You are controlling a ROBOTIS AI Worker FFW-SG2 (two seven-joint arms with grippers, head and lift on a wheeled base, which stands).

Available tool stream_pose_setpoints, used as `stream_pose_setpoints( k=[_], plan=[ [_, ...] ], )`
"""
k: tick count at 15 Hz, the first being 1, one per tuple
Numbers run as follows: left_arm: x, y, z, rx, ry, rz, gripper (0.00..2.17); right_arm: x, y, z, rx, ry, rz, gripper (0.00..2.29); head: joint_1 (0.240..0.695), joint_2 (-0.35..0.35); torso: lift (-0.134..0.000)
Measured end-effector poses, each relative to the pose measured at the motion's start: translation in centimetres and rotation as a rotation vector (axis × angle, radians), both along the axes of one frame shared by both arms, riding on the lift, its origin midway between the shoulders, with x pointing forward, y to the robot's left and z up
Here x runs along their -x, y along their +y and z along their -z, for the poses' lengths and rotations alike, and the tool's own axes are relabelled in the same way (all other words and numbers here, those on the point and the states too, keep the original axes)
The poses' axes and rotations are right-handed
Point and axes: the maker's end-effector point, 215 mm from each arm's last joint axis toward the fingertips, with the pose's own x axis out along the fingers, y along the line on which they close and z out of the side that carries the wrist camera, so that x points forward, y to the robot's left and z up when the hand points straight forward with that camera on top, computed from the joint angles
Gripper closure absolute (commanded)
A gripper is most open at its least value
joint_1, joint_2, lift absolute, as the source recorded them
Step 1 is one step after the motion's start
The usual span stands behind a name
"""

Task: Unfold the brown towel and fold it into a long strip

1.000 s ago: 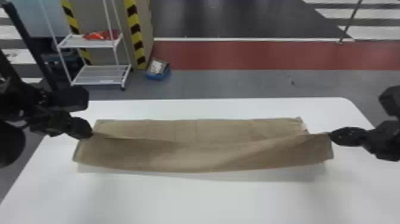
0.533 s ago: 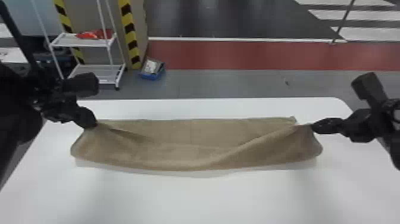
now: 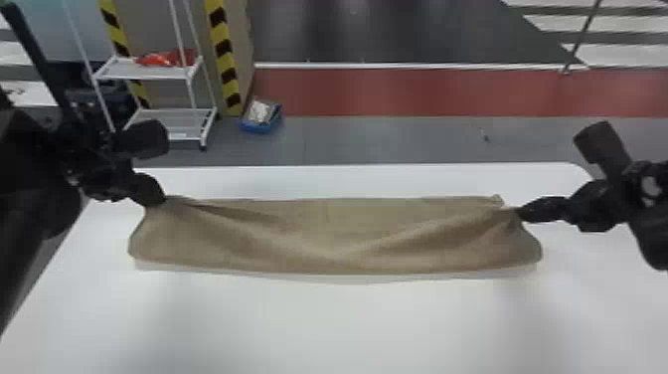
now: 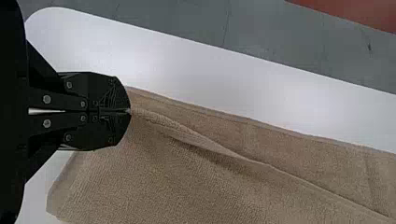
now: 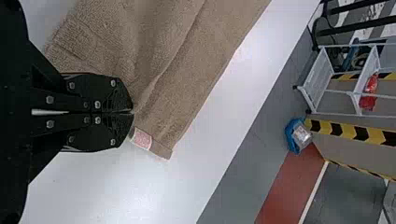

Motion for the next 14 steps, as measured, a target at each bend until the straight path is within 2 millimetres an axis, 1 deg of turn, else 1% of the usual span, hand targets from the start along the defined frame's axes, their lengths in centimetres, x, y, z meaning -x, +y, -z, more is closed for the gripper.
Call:
stream_pose_setpoints(
  k=[3,5,6,9,12,14],
  plan=[
    [-0.5,1.8,0.6,-0.006,-0.02,-0.074,1.57,-0.7,-0.3,-0.4,0.009,-0.008,-0.012,1.21,0.695,0.019,-0.125],
    [-0.3,3.1,1.0,-0.005,-0.015,-0.15,1.57,-0.9,-0.4,-0.2,0.03,-0.012,-0.031,1.21,0.695,0.032,-0.125],
    [-0.3,3.3,1.2,-0.005,-0.011,-0.167,1.57,-1.1,-0.4,-0.2,0.039,-0.016,-0.044,1.21,0.695,0.034,-0.125],
    [-0.3,2.8,1.6,-0.009,-0.007,-0.187,1.57,-1.7,-0.5,-0.3,0.074,-0.042,-0.095,1.21,0.695,0.03,-0.125],
    [-1.2,2.7,1.0,-0.017,-0.013,-0.183,1.57,-2.7,-0.2,-1.2,0.095,-0.066,-0.124,1.21,0.695,0.03,-0.125],
    [-2.0,2.3,0.4,-0.026,-0.01,-0.17,1.57,-3.4,0.0,-1.6,0.111,-0.07,-0.133,1.21,0.685,0.028,-0.125]
  ],
)
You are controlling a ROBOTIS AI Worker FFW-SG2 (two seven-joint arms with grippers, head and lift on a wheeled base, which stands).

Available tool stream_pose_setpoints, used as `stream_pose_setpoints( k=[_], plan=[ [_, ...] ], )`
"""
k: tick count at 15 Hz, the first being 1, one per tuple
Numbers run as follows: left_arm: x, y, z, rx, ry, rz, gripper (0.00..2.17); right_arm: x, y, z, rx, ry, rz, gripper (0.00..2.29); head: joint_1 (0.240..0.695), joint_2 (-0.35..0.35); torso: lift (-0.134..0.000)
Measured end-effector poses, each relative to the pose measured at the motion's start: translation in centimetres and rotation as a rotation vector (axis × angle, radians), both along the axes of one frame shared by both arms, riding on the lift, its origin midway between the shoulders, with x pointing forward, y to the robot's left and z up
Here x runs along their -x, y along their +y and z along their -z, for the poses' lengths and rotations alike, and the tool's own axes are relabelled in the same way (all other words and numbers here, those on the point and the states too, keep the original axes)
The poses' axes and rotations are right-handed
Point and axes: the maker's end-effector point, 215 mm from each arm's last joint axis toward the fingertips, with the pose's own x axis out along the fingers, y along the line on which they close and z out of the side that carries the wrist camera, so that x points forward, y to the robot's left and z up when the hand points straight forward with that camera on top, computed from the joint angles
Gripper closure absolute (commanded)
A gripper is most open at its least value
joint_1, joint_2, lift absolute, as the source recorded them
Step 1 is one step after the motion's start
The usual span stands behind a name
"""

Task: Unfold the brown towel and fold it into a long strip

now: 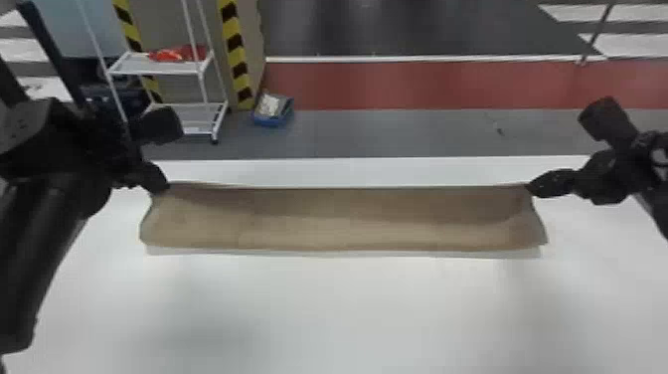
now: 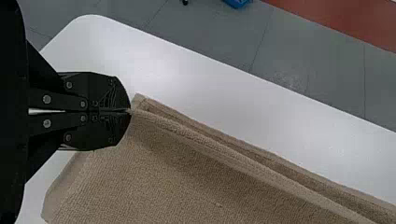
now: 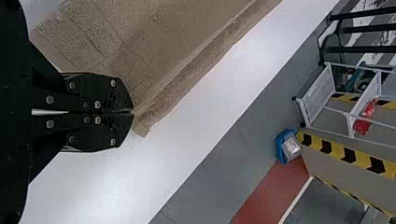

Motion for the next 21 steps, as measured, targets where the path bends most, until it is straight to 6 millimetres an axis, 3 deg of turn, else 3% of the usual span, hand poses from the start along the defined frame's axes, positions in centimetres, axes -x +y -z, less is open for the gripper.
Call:
stream_pose_setpoints(
  k=[8,10,13,17,21],
  plan=[
    [-1.6,-1.1,0.6,-0.045,0.038,0.043,1.57,-1.6,1.1,1.2,0.089,0.041,-0.042,1.2,0.679,0.028,-0.125],
    [-1.7,-1.2,0.7,-0.051,0.039,0.053,1.57,-2.2,0.9,1.4,0.12,0.031,-0.033,0.53,0.678,0.025,-0.125],
    [-1.7,-1.6,1.0,-0.051,0.041,0.065,1.57,-3.1,0.8,1.9,0.147,0.0,0.003,0.17,0.679,0.022,-0.125],
    [-1.6,-2.3,1.3,-0.045,0.045,0.073,1.57,-3.5,0.6,2.9,0.169,-0.045,0.049,0.13,0.683,0.014,-0.125],
    [-1.8,-2.5,1.4,-0.043,0.039,0.073,1.57,-1.4,0.5,3.5,0.168,-0.054,0.054,0.13,0.694,0.012,-0.125]
  ],
)
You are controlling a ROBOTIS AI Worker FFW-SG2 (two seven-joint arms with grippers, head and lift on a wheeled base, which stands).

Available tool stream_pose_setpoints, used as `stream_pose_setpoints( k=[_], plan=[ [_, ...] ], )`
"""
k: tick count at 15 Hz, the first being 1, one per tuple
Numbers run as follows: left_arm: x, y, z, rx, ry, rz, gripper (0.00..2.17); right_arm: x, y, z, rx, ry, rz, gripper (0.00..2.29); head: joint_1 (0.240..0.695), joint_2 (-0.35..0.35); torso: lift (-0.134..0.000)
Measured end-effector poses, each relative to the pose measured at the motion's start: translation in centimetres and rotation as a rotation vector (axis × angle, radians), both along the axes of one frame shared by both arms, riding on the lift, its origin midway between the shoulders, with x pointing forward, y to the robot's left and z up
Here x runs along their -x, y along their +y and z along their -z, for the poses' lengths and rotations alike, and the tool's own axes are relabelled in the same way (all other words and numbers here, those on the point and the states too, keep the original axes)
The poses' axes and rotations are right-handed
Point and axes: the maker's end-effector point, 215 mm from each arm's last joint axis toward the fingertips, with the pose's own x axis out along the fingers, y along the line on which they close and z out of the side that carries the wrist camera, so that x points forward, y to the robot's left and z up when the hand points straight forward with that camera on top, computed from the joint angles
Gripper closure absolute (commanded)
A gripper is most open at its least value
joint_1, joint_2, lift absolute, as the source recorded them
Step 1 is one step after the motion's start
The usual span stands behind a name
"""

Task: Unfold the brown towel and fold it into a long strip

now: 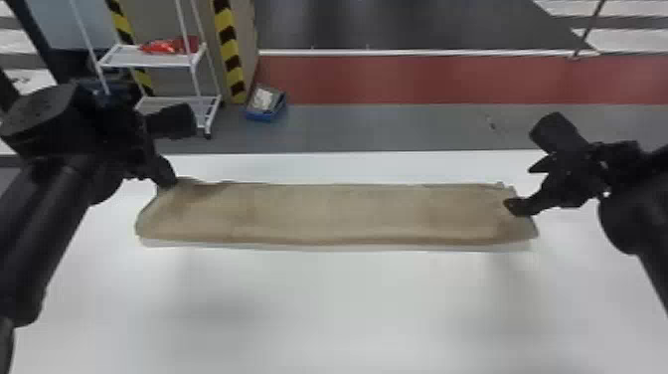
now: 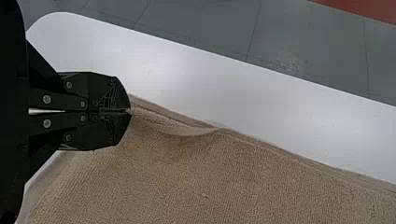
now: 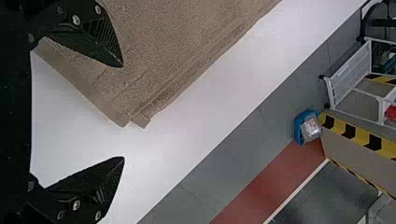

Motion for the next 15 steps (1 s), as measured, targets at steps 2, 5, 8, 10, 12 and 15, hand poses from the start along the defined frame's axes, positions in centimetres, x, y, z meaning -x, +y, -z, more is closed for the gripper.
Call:
stream_pose_setpoints(
  k=[2,5,8,10,12,15],
  plan=[
    [-0.1,0.1,-0.1,0.002,-0.005,-0.003,1.57,1.3,-1.5,0.5,0.022,0.004,0.014,0.13,0.695,0.002,-0.125],
    [-0.9,0.8,-0.1,-0.012,-0.07,-0.022,1.34,3.4,-3.7,0.9,0.043,0.008,0.032,0.14,0.695,-0.013,-0.125],
    [-0.5,1.2,0.3,-0.001,-0.136,-0.046,0.24,4.5,-4.1,0.5,0.031,-0.001,0.033,0.14,0.695,-0.013,-0.125],
    [0.2,1.9,-0.2,0.023,-0.186,-0.076,0.0,4.8,-4.2,0.0,0.025,-0.009,0.033,0.14,0.695,-0.008,-0.125],
    [1.0,3.1,-0.6,0.031,-0.215,-0.129,0.01,5.0,-4.1,-0.5,0.021,-0.013,0.037,0.15,0.695,0.0,-0.125],
    [1.8,4.5,-1.4,0.041,-0.243,-0.159,0.04,4.8,-3.7,-1.5,0.008,-0.026,0.05,0.15,0.695,0.019,-0.125]
  ],
)
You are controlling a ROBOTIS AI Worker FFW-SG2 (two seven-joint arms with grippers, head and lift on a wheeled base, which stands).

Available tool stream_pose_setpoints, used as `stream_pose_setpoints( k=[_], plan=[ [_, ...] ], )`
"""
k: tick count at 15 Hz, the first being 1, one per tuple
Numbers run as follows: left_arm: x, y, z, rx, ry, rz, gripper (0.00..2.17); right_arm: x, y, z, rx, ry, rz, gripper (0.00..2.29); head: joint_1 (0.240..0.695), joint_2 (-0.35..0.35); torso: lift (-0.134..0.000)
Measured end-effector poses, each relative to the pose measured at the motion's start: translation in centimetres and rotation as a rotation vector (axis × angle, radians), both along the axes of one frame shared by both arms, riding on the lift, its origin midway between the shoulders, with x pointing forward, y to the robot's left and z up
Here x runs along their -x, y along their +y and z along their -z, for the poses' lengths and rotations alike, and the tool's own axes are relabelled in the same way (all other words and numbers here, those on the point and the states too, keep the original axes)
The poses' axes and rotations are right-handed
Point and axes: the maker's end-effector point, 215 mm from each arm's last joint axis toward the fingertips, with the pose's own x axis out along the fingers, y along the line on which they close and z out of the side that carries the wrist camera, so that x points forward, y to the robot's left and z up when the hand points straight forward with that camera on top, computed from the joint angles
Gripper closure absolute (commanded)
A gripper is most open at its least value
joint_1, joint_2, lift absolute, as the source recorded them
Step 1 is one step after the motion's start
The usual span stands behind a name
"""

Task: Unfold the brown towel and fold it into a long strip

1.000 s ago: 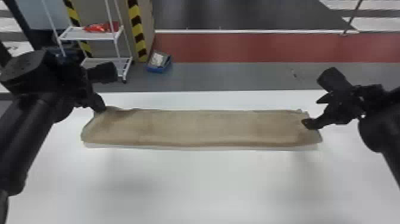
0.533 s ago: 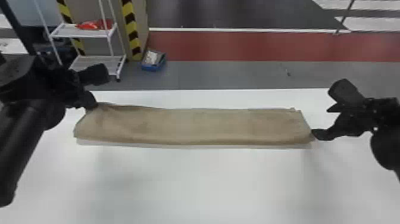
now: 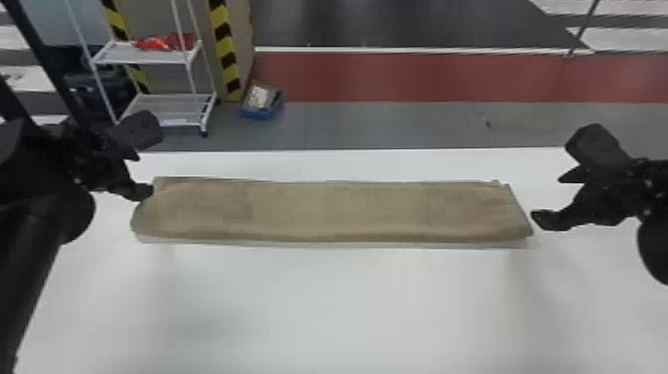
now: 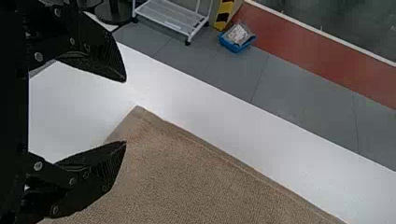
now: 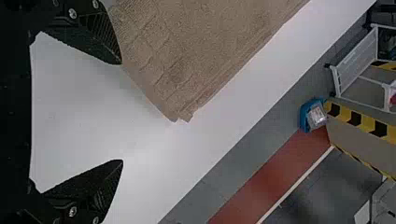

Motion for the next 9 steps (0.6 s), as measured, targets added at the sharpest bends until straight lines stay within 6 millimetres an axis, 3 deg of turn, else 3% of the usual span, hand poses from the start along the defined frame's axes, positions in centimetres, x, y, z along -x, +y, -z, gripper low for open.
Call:
stream_pose_setpoints(
  k=[5,7,9],
  plan=[
    [3.0,2.2,-4.0,0.216,-0.156,-0.088,0.04,0.7,1.8,-1.9,-0.16,-0.05,0.093,0.15,0.693,0.054,-0.125],
    [4.9,2.0,-5.2,0.386,-0.23,-0.127,0.04,1.8,3.7,-2.8,-0.219,-0.103,0.162,0.15,0.694,0.068,-0.125],
    [6.9,1.2,-6.3,0.583,-0.321,-0.167,0.05,3.7,7.0,-3.3,-0.28,-0.156,0.225,0.15,0.695,0.089,-0.125]
  ],
)
